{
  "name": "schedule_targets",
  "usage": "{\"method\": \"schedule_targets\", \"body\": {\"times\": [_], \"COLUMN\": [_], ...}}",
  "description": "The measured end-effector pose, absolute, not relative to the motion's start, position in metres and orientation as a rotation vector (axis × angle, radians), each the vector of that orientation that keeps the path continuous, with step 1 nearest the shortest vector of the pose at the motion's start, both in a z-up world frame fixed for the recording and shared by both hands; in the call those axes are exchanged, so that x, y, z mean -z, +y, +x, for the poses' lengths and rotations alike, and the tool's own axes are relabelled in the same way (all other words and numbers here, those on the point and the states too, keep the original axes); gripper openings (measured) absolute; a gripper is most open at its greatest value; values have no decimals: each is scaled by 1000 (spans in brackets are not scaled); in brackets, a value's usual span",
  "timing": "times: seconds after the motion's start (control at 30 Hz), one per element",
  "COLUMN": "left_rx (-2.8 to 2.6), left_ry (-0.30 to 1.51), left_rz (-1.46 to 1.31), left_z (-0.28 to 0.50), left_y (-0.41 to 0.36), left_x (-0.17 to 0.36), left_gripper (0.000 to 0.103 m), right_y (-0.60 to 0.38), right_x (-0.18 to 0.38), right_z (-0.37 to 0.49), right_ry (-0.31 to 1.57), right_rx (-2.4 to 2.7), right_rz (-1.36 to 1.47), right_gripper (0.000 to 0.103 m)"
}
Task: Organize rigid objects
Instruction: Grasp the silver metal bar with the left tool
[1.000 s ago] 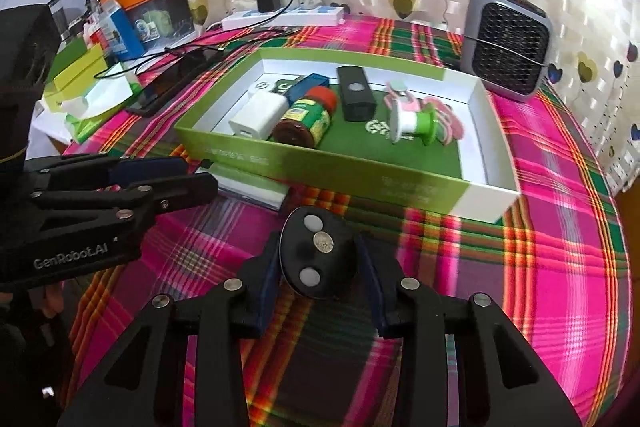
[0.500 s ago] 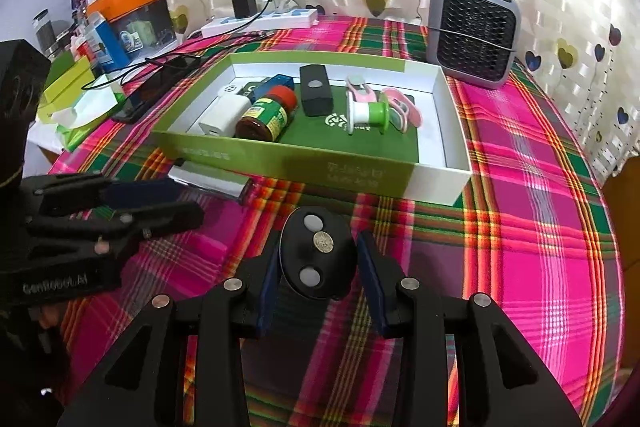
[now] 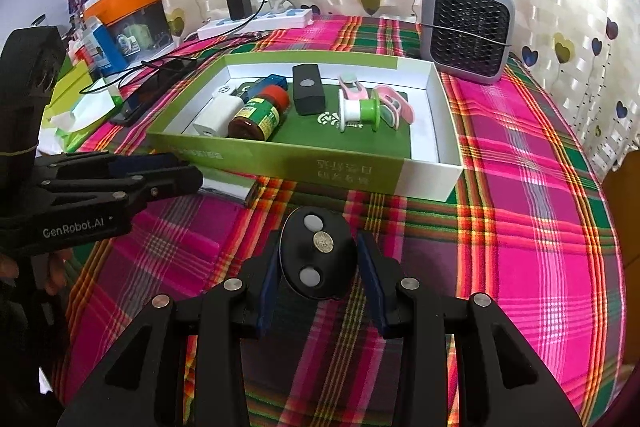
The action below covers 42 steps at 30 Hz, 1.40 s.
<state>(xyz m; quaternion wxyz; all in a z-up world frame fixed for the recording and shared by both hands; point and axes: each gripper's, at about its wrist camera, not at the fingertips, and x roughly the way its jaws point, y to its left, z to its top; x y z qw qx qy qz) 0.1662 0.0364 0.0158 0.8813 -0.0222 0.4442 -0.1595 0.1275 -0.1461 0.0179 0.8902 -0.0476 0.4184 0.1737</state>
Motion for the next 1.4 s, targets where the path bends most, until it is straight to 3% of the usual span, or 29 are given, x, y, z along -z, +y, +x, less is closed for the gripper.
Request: {"method": "schedule_targets", "body": {"times": [0.5,1.4], "left_rx": [483,461], "left_ry": [940,944], "left_rz": [25,171], "left_z": [139,170], "left_y": [-5,-31], "left_x": [-16,-13], "left_gripper": [38,38], "right_y": [-161,-179], "right_x": [-17,-16], "right_z": [130,128], "right_ry": [875,877], "right_rx": [-328,-311], "right_rz": [-77,-46], "right_gripper": [39,39]}}
